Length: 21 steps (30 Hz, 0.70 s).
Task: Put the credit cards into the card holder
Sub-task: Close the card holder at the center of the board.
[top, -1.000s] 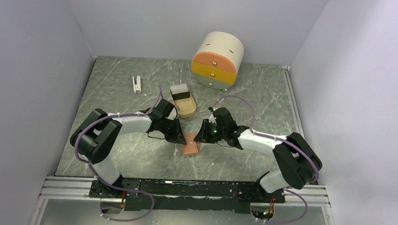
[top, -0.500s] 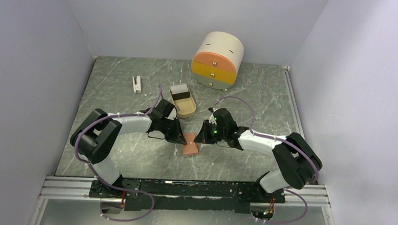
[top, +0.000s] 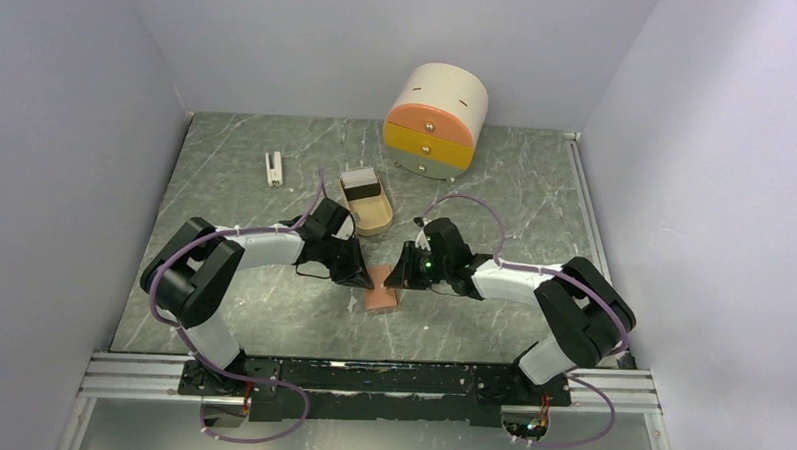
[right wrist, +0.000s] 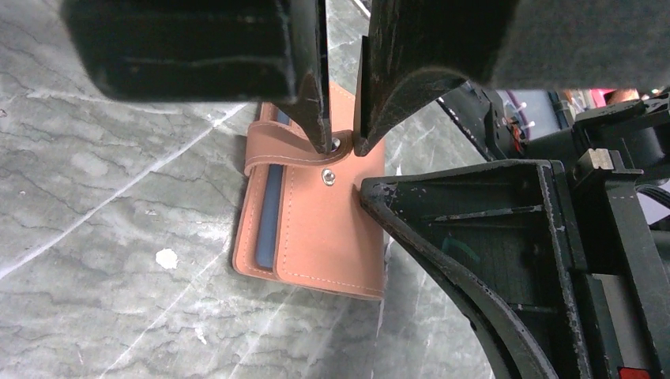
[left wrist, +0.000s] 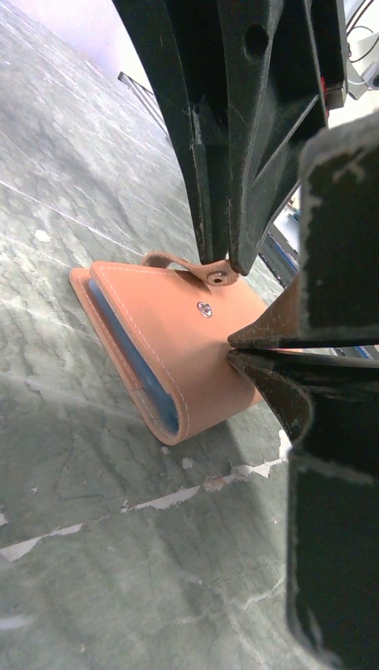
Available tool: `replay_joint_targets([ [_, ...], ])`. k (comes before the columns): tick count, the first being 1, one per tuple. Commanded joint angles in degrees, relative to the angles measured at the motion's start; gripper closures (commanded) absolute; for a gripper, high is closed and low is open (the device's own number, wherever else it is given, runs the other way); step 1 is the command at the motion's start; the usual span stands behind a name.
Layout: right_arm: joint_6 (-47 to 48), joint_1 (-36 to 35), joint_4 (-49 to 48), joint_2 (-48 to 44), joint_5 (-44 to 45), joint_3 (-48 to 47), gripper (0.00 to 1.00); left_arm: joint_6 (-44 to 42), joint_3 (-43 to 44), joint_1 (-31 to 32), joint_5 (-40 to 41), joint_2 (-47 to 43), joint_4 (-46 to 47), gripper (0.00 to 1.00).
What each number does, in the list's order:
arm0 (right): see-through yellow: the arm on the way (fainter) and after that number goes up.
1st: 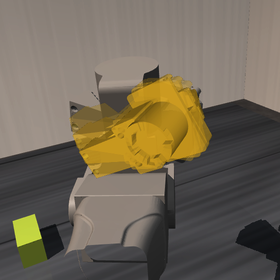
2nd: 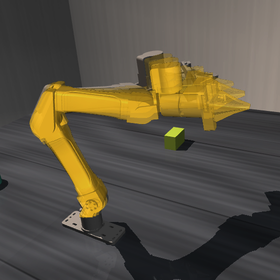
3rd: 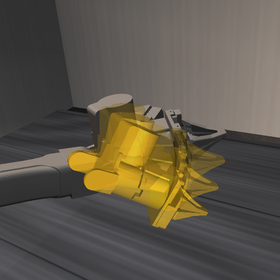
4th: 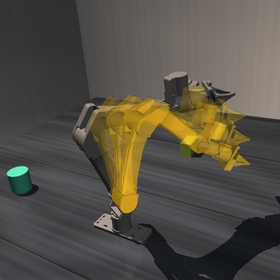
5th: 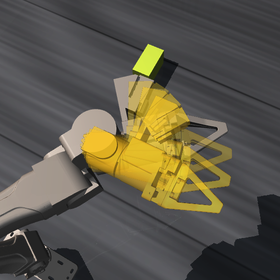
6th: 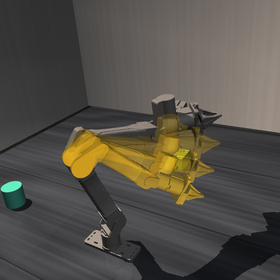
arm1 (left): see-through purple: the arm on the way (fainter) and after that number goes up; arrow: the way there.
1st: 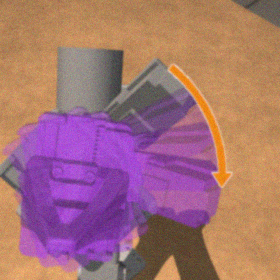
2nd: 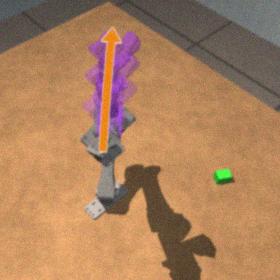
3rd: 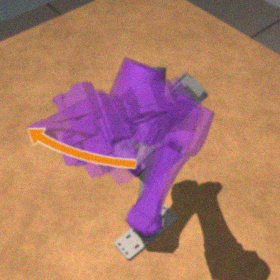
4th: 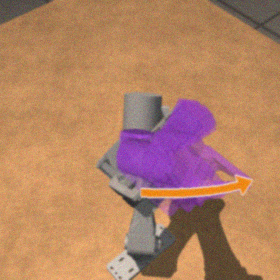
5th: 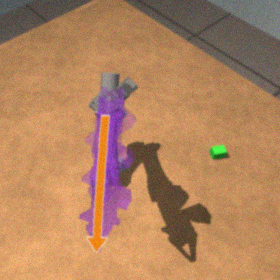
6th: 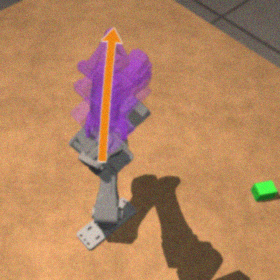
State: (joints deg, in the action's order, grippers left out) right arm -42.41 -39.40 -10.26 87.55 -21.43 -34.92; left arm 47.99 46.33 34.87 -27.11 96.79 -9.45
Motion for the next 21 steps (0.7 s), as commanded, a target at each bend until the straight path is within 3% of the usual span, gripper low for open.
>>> replay_joint_targets([
  [1, -0.32, -0.33, -1.88, 1.25, -0.73, 0.32, 0.8, -0.62, -0.32, 0.89, 2.07, 0.61, -2.81, 0.89],
  [21, 2.05, -2.41, 2.84, 3.58, 3.66, -3.46, 0.83, -0.7, -0.68, 0.95, 1.97, 0.59, -2.59, 0.89],
])
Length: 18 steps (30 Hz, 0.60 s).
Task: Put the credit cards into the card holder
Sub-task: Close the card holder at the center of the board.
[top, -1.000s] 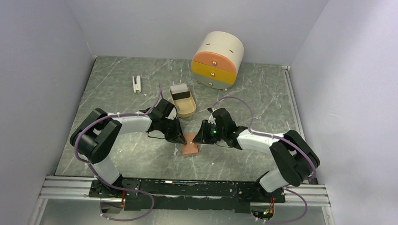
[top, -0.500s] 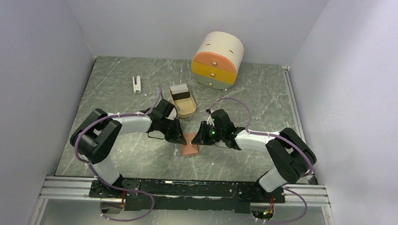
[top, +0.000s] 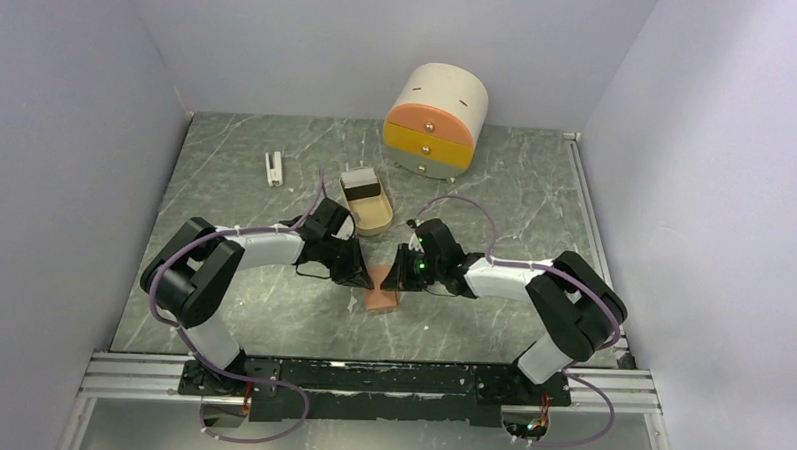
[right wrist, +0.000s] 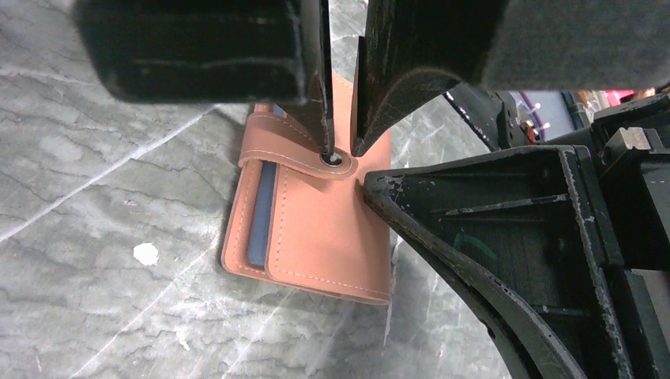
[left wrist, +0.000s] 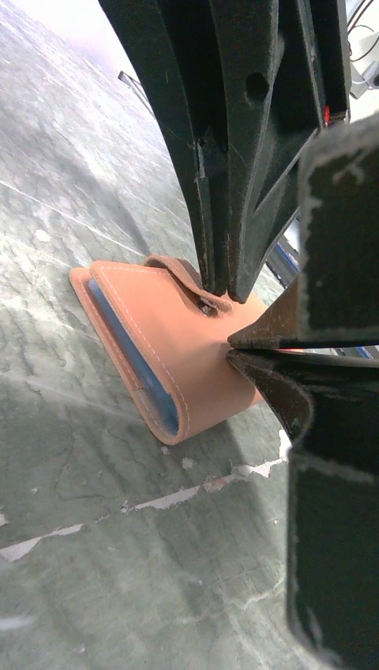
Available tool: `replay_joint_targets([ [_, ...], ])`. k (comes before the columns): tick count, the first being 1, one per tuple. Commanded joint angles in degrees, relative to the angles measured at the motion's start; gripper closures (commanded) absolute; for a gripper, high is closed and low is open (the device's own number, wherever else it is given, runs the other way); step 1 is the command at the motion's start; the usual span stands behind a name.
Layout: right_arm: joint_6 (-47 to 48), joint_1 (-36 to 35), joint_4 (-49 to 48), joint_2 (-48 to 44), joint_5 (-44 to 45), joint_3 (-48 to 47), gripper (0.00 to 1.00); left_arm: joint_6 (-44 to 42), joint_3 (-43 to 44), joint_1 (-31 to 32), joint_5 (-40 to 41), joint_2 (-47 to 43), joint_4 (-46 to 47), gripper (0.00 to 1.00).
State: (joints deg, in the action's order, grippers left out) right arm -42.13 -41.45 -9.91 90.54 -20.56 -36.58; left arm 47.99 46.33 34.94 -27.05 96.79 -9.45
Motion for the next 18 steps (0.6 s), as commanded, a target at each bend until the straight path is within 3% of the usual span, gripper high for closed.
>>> replay_joint_targets([
  [1, 2.15, -0.38, 3.05, 0.57, 3.26, -2.11, 0.83, -0.7, -0.66, 0.85, 1.91, 0.51, -2.63, 0.89],
  [18, 4.87, -3.12, 8.46, 1.3, 7.97, -5.39, 0.85, -0.7, -0.66, 0.86, 1.89, 0.43, -2.6, 0.89],
])
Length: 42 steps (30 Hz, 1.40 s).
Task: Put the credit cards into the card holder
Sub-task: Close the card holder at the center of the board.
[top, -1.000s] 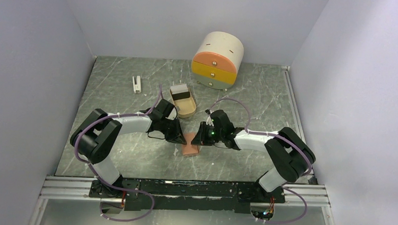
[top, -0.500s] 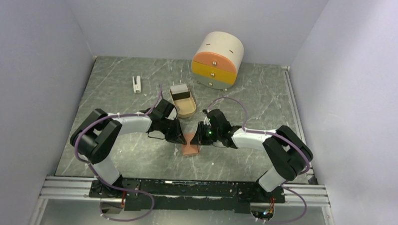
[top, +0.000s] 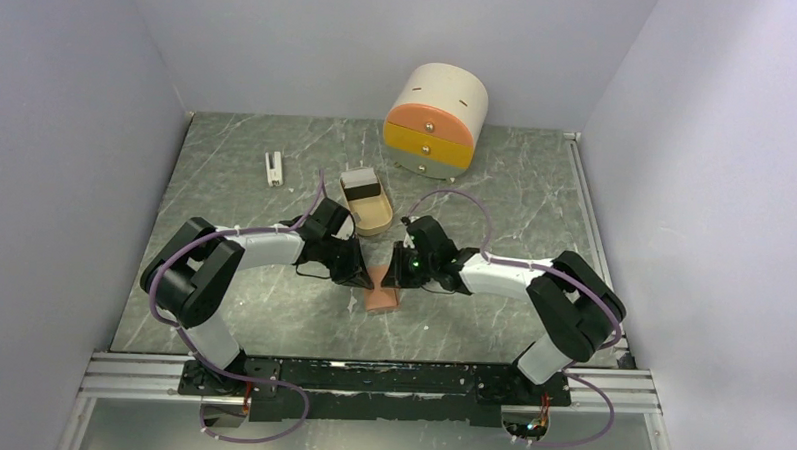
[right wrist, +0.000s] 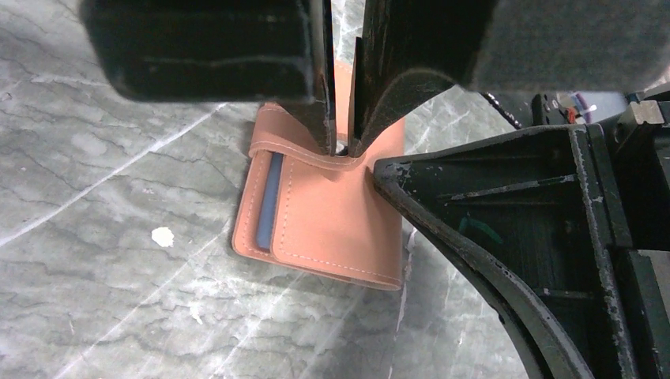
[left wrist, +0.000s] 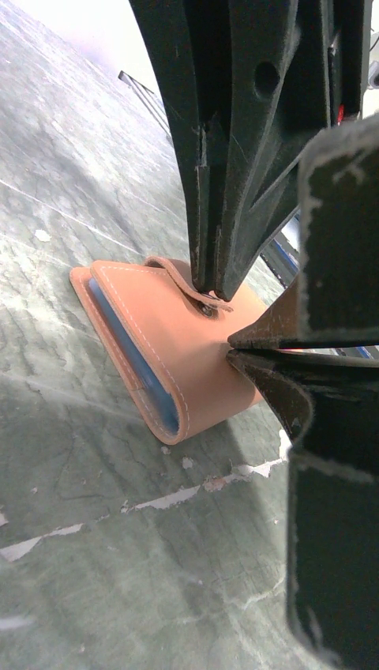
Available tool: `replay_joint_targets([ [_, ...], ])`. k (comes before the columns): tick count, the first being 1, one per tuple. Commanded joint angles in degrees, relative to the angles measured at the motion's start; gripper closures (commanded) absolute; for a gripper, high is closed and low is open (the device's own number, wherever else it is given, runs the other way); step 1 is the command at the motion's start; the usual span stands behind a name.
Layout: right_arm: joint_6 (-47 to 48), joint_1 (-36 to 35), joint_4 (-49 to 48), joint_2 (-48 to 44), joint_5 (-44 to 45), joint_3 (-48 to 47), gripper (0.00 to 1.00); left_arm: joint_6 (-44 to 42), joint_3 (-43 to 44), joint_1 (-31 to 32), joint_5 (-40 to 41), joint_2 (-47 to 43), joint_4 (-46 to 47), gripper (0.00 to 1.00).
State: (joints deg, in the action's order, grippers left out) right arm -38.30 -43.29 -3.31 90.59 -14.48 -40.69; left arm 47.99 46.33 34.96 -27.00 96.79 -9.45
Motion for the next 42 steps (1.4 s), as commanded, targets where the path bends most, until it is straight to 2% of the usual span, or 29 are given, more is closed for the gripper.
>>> replay_joint_targets([
  [1, 1.04, -1.54, 1.96, 1.37, 1.99, -1.44, 0.85, -0.71, -0.67, 0.87, 1.81, 0.42, -2.67, 0.89],
  [9, 1.37, -2.68, 4.37, 2.5, 4.32, -2.98, 0.85, -0.7, -0.96, 0.93, 1.87, 0.16, -2.62, 0.9],
  [18, 3.07, -4.45, 11.73, 3.89, 10.09, -6.37, 0.86, -0.61, -1.32, 0.94, 1.43, 0.15, -2.06, 0.89],
  [30, 3.77, -7.12, 18.79, 10.94, 13.3, -9.68, 0.86, 1.16, -3.71, 0.93, 0.03, -0.71, 0.16, 0.9],
  [42, 5.11, -9.95, 27.37, 12.59, 20.28, -12.17, 0.86, 2.35, -5.56, 0.97, 0.66, -2.05, 1.64, 0.89],
])
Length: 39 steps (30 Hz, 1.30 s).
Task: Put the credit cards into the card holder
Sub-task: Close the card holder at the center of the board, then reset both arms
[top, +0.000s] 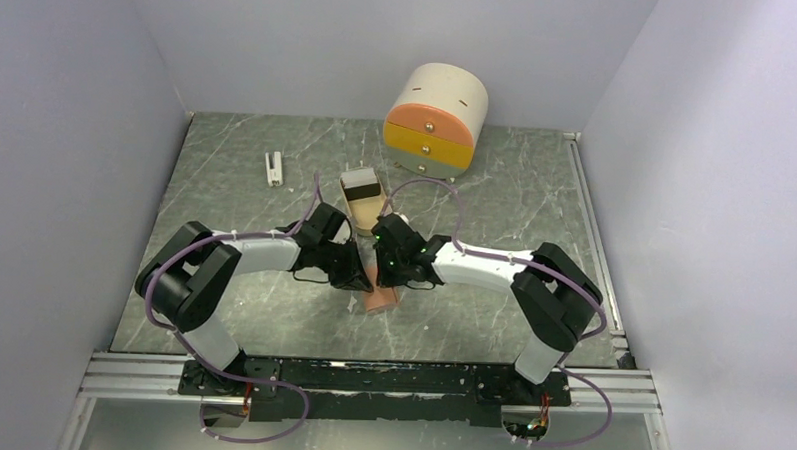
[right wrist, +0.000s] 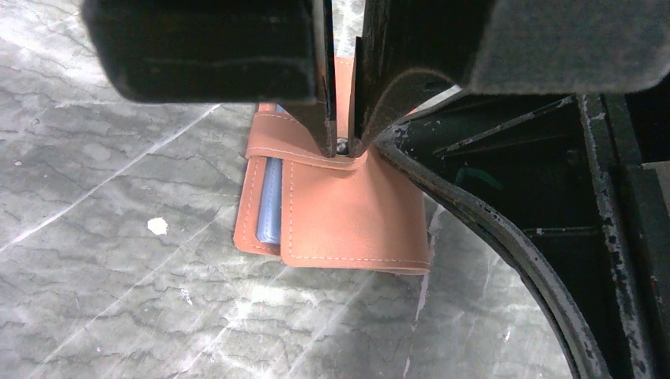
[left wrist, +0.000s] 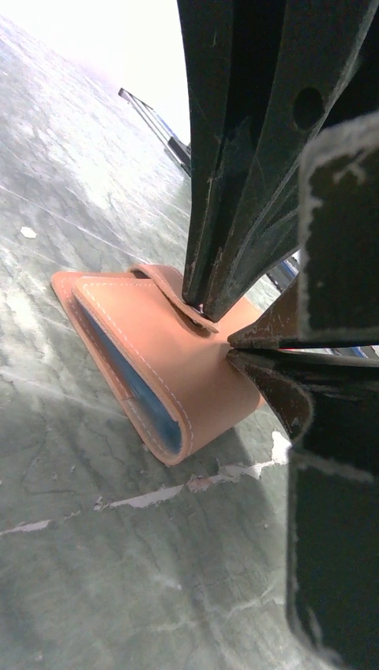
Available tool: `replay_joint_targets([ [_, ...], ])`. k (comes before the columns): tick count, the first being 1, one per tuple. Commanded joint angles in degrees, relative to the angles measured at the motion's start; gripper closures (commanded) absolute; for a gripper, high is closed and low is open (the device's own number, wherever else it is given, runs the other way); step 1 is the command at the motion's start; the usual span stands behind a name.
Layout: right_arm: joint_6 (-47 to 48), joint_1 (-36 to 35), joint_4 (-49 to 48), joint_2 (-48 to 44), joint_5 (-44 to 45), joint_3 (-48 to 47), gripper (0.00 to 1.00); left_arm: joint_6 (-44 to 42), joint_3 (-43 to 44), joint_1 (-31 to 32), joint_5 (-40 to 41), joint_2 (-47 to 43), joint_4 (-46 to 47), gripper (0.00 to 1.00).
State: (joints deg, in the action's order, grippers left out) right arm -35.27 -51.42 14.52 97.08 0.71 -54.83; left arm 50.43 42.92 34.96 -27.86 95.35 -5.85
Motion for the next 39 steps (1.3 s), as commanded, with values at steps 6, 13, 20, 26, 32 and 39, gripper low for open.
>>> replay_joint_targets([
  [6, 1.37, -3.44, 11.05, 9.41, 5.79, 0.12, 0.86, -0.52, -2.36, 0.97, 3.46, -1.83, -4.67, 0.89],
  [13, 0.3, -4.41, 10.39, 10.42, 5.48, -0.07, 0.86, 0.5, -3.34, 0.86, 5.95, -5.78, -7.17, 0.88],
  [20, -0.04, -4.07, 11.94, 0.9, 7.69, -4.15, 0.83, 2.01, -2.04, 0.72, 13.94, -16.99, -13.48, 0.85],
  [26, 0.59, -3.7, 12.49, -10.24, 10.45, -6.08, 0.67, 0.84, 5.86, 0.71, 27.83, -28.98, -25.32, 0.78],
  [32, 0.85, -2.65, 10.53, -26.27, 14.8, -2.42, 0.48, -3.97, 19.91, 0.68, 36.87, -36.05, -35.86, 0.39],
  [39, 2.0, -2.36, 12.48, -41.7, 20.75, 0.2, 0.01, -7.47, 28.42, 0.65, 37.8, -39.4, -41.71, 0.0],
])
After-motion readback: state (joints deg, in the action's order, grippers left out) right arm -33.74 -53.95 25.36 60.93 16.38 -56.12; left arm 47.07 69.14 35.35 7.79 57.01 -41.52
